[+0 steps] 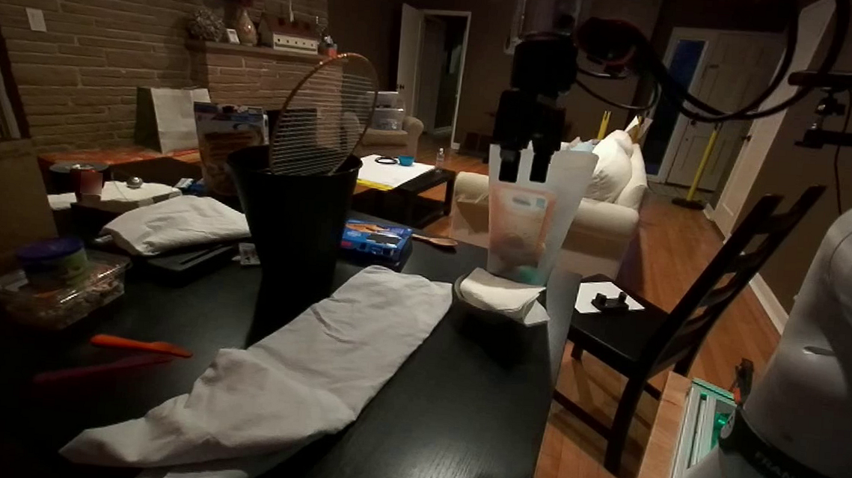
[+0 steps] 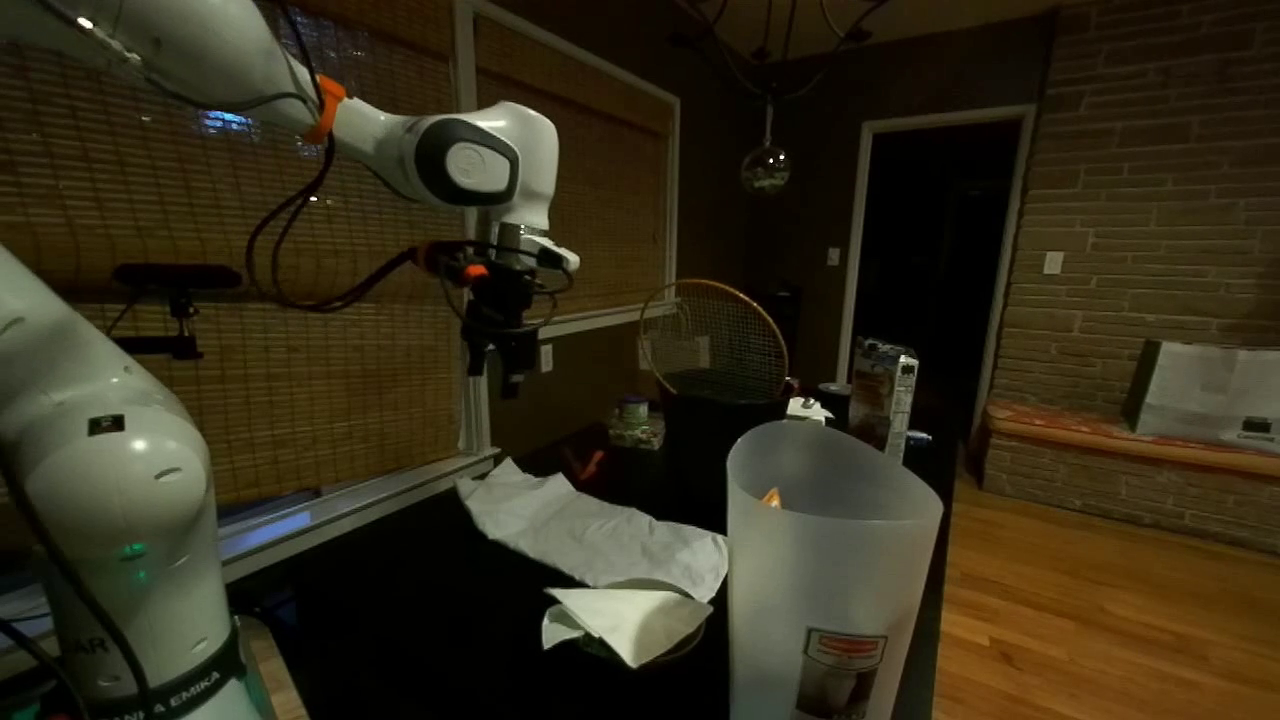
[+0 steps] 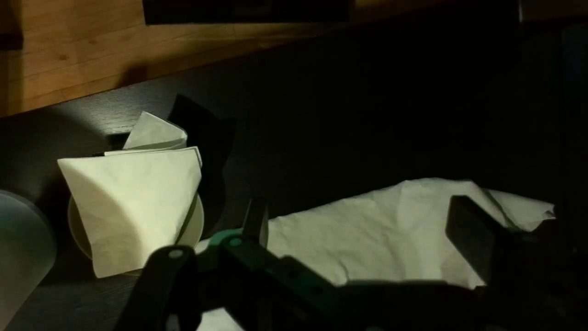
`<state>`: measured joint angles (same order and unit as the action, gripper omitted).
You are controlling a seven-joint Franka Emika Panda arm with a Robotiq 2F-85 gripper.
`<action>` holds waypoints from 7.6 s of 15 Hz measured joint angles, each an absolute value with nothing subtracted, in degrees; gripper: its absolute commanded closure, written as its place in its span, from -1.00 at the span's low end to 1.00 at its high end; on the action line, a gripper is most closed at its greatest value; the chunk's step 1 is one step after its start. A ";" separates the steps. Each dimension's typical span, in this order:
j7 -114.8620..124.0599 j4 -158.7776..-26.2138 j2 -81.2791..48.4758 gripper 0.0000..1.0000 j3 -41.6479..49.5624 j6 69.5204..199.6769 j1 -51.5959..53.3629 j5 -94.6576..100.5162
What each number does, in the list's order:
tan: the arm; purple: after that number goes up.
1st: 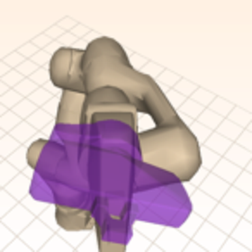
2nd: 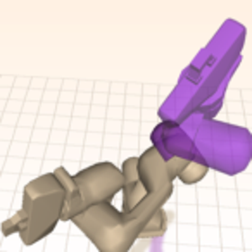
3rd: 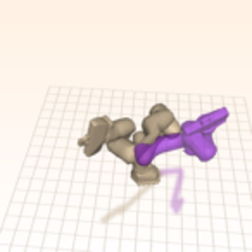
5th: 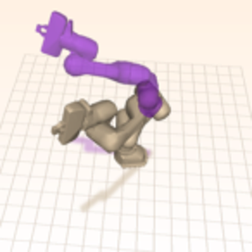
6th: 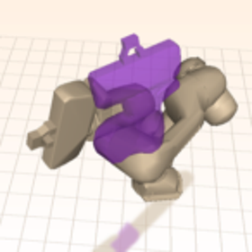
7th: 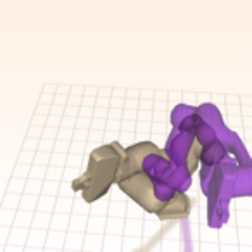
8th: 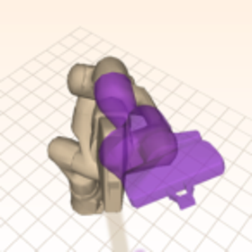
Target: Remove the white cloth from the bowl and put it inside the clear bin on the right
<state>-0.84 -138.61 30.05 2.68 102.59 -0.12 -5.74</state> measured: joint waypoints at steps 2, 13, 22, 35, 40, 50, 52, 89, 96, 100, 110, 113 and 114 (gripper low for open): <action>3.79 -133.77 25.69 -1.00 1.22 100.35 -0.02 -6.75; 10.87 -124.33 17.49 -1.00 -2.55 95.50 0.22 -6.78; 35.15 -117.04 10.02 -1.00 -8.98 95.74 1.14 -7.27; 33.62 -112.68 3.90 -1.00 -8.92 95.75 2.01 -5.60; 26.00 -117.48 3.85 -1.00 -7.12 99.32 1.98 -2.51; 26.86 -133.58 4.18 -1.00 0.60 106.41 -3.22 11.99; 31.19 -134.85 1.95 -1.00 1.66 108.03 -4.32 14.29; 29.20 -141.71 -3.58 0.99 7.43 132.08 -4.00 20.41; 12.58 -140.75 15.70 0.99 10.34 124.16 -8.25 1.12; 12.59 -135.68 25.11 0.99 12.40 120.39 -11.26 -3.02; 20.92 -122.88 25.11 0.99 18.28 118.07 -18.82 -9.18; 22.31 -123.06 18.76 0.99 19.27 119.89 -18.86 -12.48; 22.53 -123.05 16.56 0.99 19.35 121.68 -18.84 -14.11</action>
